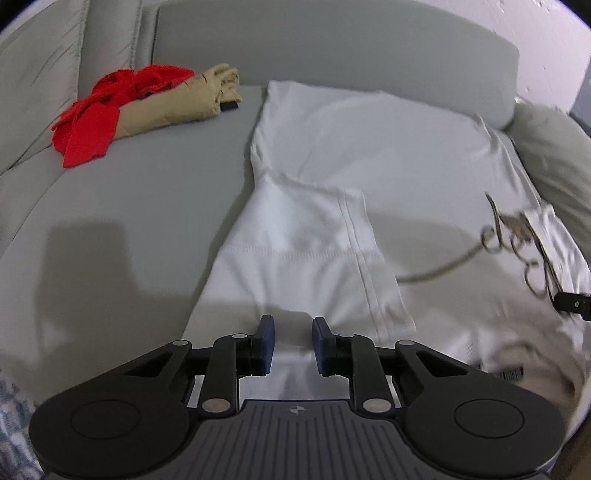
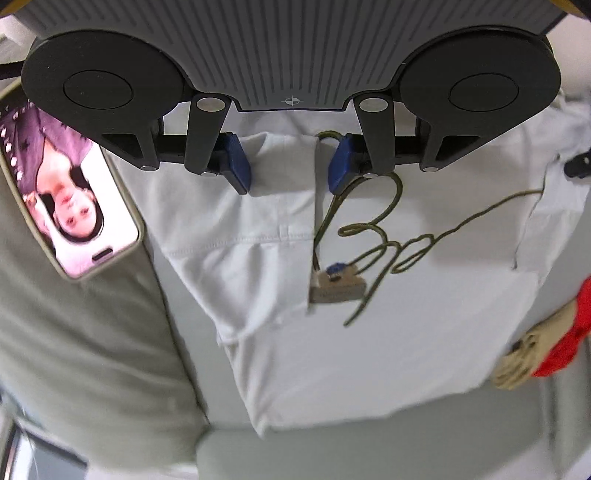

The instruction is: Fold clothes

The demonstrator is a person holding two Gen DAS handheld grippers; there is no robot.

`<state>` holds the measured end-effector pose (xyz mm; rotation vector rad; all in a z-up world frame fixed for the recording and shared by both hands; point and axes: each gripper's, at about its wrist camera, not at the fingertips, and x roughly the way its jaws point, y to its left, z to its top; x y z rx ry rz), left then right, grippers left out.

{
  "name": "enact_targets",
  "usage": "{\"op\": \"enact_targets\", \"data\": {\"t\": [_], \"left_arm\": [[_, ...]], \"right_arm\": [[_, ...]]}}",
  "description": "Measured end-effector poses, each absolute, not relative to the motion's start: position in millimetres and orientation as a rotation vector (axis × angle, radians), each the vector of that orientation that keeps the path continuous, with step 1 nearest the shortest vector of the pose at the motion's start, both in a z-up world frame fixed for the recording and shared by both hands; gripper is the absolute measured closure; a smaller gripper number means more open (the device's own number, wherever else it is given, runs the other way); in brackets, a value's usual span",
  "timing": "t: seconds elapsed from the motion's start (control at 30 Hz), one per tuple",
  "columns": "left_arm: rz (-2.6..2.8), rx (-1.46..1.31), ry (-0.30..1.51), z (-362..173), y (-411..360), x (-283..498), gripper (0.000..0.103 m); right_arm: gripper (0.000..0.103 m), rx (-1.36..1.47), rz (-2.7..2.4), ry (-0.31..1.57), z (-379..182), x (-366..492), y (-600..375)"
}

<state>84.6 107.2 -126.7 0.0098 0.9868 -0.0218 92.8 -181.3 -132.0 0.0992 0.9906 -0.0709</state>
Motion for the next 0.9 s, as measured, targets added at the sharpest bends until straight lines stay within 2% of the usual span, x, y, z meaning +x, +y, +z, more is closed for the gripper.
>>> {"op": "enact_targets", "data": {"t": [0.2, 0.3, 0.4, 0.5, 0.6, 0.73, 0.8, 0.9], "left_arm": [[-0.031, 0.07, 1.098, -110.5, 106.4, 52.5, 0.081], [-0.004, 0.043, 0.998, -87.9, 105.1, 39.2, 0.081], [-0.09, -0.034, 0.906, -65.7, 85.2, 36.3, 0.081], [-0.197, -0.031, 0.872, -63.3, 44.7, 45.4, 0.074], [-0.166, 0.045, 0.94, -90.4, 9.0, 65.0, 0.074], [-0.12, 0.109, 1.091, -129.7, -18.0, 72.0, 0.076], [-0.131, 0.157, 1.078, -128.8, -22.9, 59.9, 0.076], [-0.155, 0.095, 1.184, -129.9, -16.9, 46.8, 0.075]], "right_arm": [[0.048, 0.084, 0.032, 1.099, -112.6, 41.3, -171.3], [0.046, 0.124, 0.051, 1.112, -99.6, 21.2, -176.8], [0.043, 0.175, 0.09, 1.037, -87.2, 20.9, -175.0], [0.043, 0.151, 0.133, 0.996, -88.6, 34.3, -162.1], [0.043, 0.124, 0.167, 0.959, -94.2, 47.1, -149.5], [0.045, 0.103, 0.152, 1.015, -120.9, 49.2, -152.0], [0.044, 0.095, 0.174, 1.024, -122.8, 40.0, -157.7], [0.042, 0.076, 0.201, 1.062, -119.8, 27.4, -162.8]]}}
